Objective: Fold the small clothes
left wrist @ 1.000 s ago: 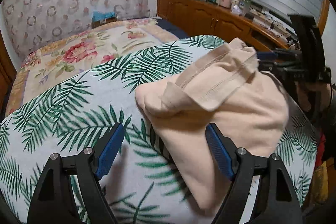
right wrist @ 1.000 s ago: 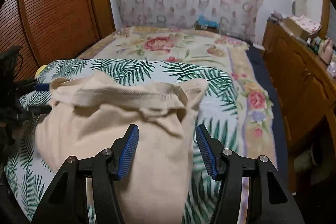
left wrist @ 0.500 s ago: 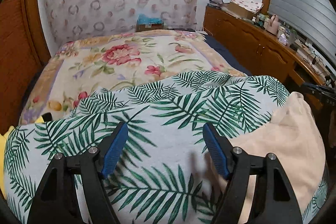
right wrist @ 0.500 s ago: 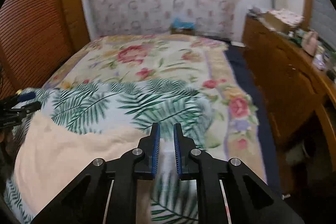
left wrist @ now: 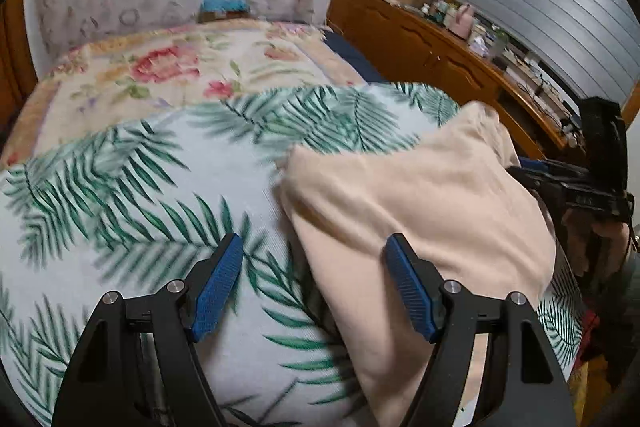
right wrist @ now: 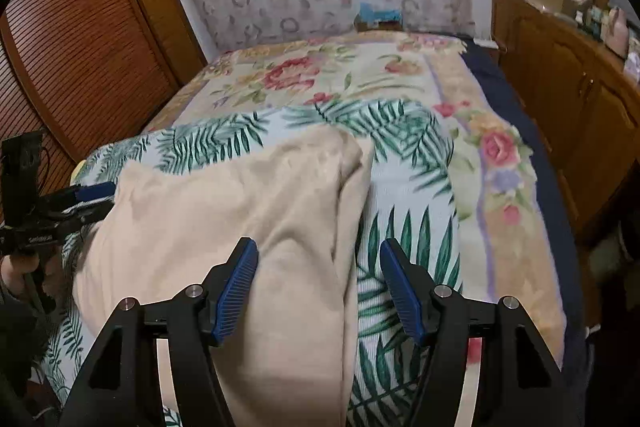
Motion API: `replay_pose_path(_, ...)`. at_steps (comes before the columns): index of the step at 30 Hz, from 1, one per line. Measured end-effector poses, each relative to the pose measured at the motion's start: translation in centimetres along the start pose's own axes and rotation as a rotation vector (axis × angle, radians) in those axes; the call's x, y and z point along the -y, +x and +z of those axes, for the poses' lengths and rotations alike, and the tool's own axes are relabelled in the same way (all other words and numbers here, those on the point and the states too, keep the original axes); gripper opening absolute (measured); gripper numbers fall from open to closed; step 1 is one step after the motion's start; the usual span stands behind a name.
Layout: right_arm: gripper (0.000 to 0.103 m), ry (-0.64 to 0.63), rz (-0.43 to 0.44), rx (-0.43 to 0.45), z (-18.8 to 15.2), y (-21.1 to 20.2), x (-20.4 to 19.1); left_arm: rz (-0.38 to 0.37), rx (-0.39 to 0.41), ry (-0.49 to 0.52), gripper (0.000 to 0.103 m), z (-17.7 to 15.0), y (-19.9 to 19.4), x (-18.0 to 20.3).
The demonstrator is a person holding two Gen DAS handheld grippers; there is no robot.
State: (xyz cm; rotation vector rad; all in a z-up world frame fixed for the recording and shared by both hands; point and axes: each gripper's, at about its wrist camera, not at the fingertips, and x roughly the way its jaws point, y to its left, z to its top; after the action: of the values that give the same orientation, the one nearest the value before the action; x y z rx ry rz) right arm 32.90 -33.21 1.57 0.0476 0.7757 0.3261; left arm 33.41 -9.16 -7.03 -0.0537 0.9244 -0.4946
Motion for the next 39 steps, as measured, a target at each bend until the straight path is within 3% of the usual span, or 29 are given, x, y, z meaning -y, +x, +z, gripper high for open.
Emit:
replay_pose_path(5, 0.066, 0.016, 0.032, -0.011, 0.7, 0.1, 0.0, 0.006, 0.005, 0.001, 0.075, 0.0, 0.4, 0.5)
replay_pose_path(8, 0.066, 0.006, 0.042, -0.009, 0.9, 0.4, -0.4, -0.024, 0.011, -0.009, 0.057, 0.0, 0.6, 0.7)
replay_pose_path(9, 0.056, -0.004, 0.045, -0.01, 0.5, 0.3, -0.8, -0.032, 0.008, -0.014, 0.045, 0.1, 0.7, 0.8)
replay_pose_path(10, 0.04, -0.014, 0.069, -0.014, 0.2, 0.4, -0.9, -0.053, 0.002, -0.023, 0.038, 0.1, 0.9, 0.8)
replay_pose_path(12, 0.024, -0.022, 0.117, -0.027, 0.1, 0.7, -1.3, -0.085, -0.007, -0.04, 0.015, 0.1, 1.2, 0.6)
replay_pose_path(13, 0.019, -0.034, 0.113, -0.021, 0.1, 0.7, -1.2, -0.104, -0.012, -0.042, 0.011, 0.1, 1.3, 0.7)
replay_pose_path(20, 0.013, -0.126, 0.094, 0.073, 1.0, -1.8, -2.8, -0.18, 0.099, -0.058, 0.009, 0.1, -3.5, 1.0)
replay_pose_path(25, 0.012, -0.226, 0.131, 0.133, 3.0, -3.5, -6.4, -0.164, 0.211, -0.05, 0.009, -1.2, -9.1, 0.2)
replay_pose_path(31, 0.012, -0.36, 0.222, 0.161, 5.4, -1.6, -12.8, -0.053, 0.302, -0.133, 0.009, -5.0, -14.9, -4.9)
replay_pose_path(39, 0.011, -0.561, 0.357, 0.152, 10.9, 6.7, -25.2, 0.145, 0.377, -0.301, 0.008, -10.4, -19.6, -14.4)
